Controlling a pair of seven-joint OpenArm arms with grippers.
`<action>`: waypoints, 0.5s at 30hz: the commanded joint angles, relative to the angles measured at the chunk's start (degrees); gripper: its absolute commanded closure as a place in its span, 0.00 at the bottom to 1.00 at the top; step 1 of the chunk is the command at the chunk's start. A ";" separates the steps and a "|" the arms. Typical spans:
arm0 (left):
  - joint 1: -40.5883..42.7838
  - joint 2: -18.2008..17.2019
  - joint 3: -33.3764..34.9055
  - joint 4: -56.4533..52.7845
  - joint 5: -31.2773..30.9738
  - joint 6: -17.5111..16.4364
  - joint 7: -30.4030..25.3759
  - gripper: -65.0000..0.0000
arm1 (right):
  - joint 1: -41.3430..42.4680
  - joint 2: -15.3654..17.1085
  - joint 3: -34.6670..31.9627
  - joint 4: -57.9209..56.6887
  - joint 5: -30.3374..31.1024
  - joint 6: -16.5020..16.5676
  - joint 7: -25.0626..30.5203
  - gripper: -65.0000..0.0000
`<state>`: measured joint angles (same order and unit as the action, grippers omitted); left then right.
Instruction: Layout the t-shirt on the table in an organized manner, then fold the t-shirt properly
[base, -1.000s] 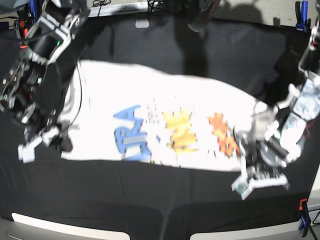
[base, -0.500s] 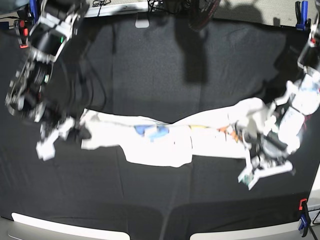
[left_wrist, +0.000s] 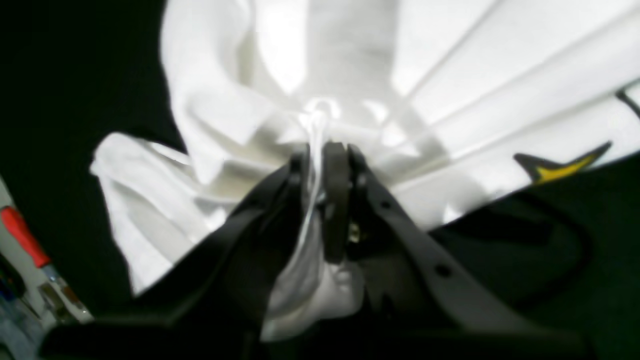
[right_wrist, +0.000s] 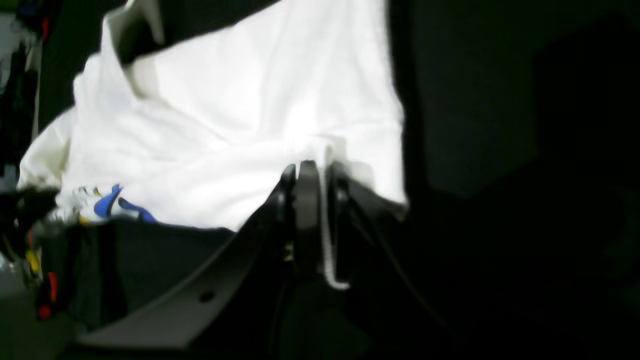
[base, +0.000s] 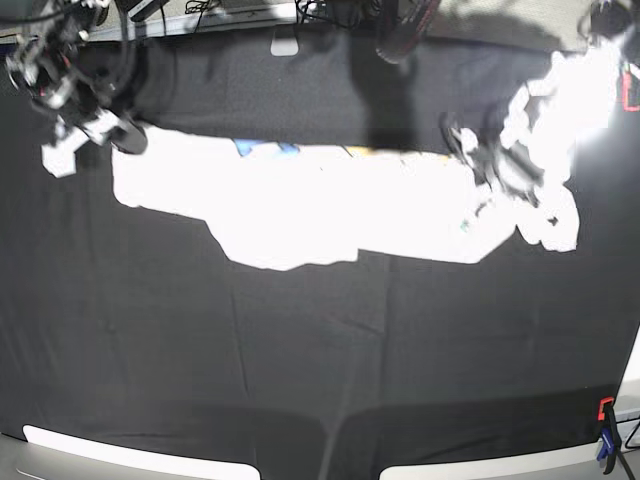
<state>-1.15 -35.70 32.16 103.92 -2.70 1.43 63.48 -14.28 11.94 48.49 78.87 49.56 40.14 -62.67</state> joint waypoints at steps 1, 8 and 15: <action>0.35 -0.70 -0.61 2.38 2.73 0.28 0.39 1.00 | -0.39 2.12 1.79 1.01 -0.85 -0.14 0.31 1.00; 2.86 -0.68 -0.61 11.21 6.32 0.31 0.24 1.00 | -0.68 6.78 2.99 1.01 6.14 -0.14 -7.58 0.69; 2.91 -0.68 -0.61 13.03 6.10 0.31 0.44 1.00 | -0.66 10.54 3.54 1.03 13.07 -0.14 -8.55 0.45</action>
<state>2.39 -35.88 32.10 115.87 2.61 1.23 63.86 -15.27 21.12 51.51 78.85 61.65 39.90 -71.88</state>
